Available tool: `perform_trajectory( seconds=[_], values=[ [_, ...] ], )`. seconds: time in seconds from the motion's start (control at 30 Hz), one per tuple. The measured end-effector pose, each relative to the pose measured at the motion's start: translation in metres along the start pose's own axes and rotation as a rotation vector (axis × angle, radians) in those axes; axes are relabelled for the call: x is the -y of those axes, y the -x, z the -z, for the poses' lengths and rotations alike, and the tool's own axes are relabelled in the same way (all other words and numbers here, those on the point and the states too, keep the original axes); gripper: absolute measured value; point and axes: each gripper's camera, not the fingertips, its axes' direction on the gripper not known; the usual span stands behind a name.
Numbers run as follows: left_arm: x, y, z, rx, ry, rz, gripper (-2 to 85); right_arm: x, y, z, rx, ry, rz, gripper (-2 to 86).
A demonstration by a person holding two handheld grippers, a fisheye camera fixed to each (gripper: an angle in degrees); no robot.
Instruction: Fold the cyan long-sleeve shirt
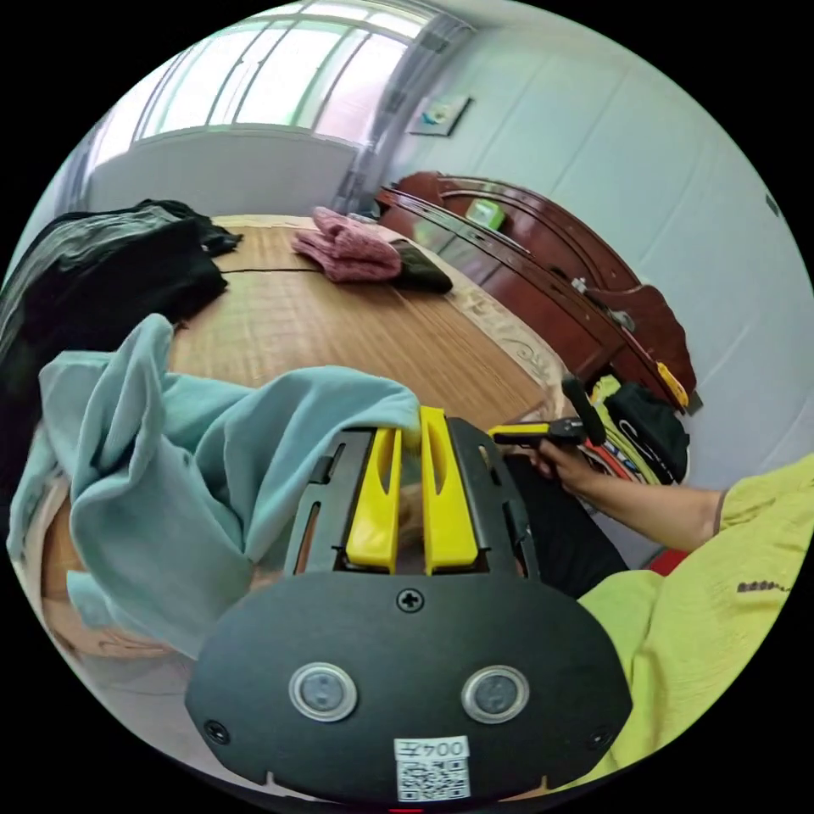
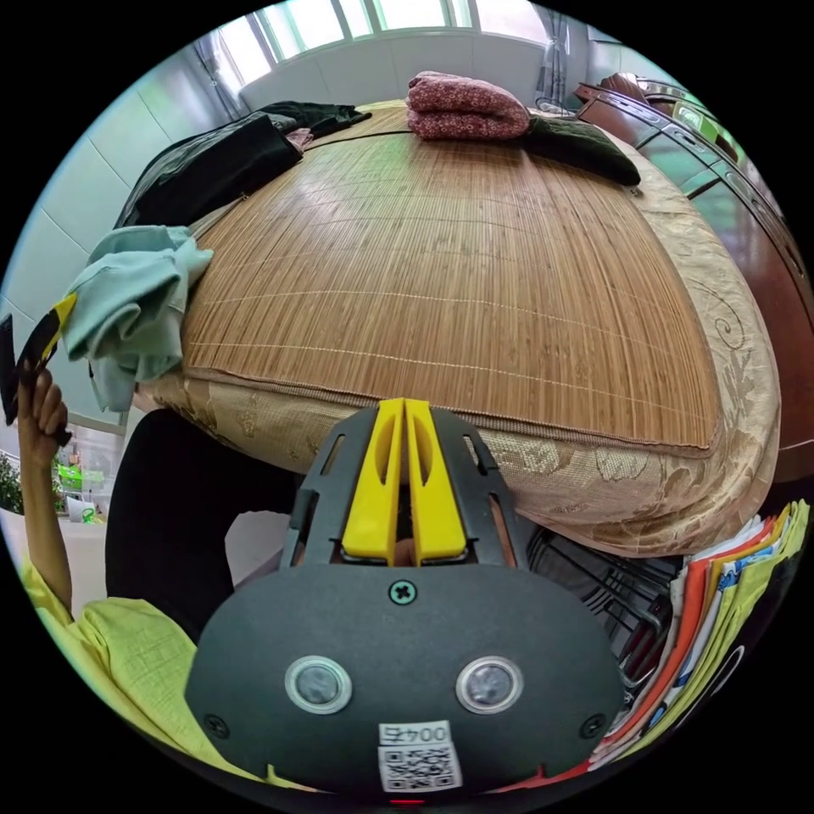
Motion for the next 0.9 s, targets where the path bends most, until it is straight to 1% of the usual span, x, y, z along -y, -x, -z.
perform_trajectory(
  seconds=[0.03,0.13,0.27,0.43,0.53,0.6,0.7,0.77,0.87,0.9],
  values=[
    [-0.002,-0.019,-0.02,-0.021,0.025,-0.011,5.3,0.0,-0.002,-0.001,0.003,0.0,0.001,-0.6],
    [-0.008,-0.051,-0.057,0.022,0.046,-0.038,5.5,0.0,-0.011,-0.002,0.052,0.001,-0.016,-0.7],
    [-0.016,-0.064,-0.084,0.018,0.094,0.015,7.2,-0.001,-0.03,-0.005,0.156,0.002,-0.074,-0.7],
    [-0.028,-0.096,-0.085,-0.023,0.132,-0.046,12.9,-0.003,-0.051,-0.01,0.273,0.002,-0.13,-0.7],
    [-0.042,-0.116,-0.076,-0.03,0.147,-0.103,13.8,-0.004,-0.053,-0.012,0.287,-0.001,-0.136,-0.7],
    [-0.054,-0.121,-0.064,0.011,0.13,-0.106,13.8,-0.003,-0.051,-0.013,0.272,-0.001,-0.128,-0.7],
    [-0.075,-0.117,-0.032,0.131,0.028,-0.054,14.3,-0.003,-0.041,-0.014,0.219,-0.002,-0.102,-0.7],
    [-0.09,-0.1,-0.006,0.271,-0.062,0.044,15.7,-0.002,-0.035,-0.014,0.185,-0.001,-0.087,-0.7],
    [-0.105,-0.07,0.017,0.422,-0.115,0.183,18.3,-0.001,-0.029,-0.016,0.157,0.0,-0.078,-0.7],
    [-0.108,-0.064,0.02,0.439,-0.119,0.21,18.8,-0.001,-0.028,-0.017,0.153,0.0,-0.077,-0.7]
  ],
)
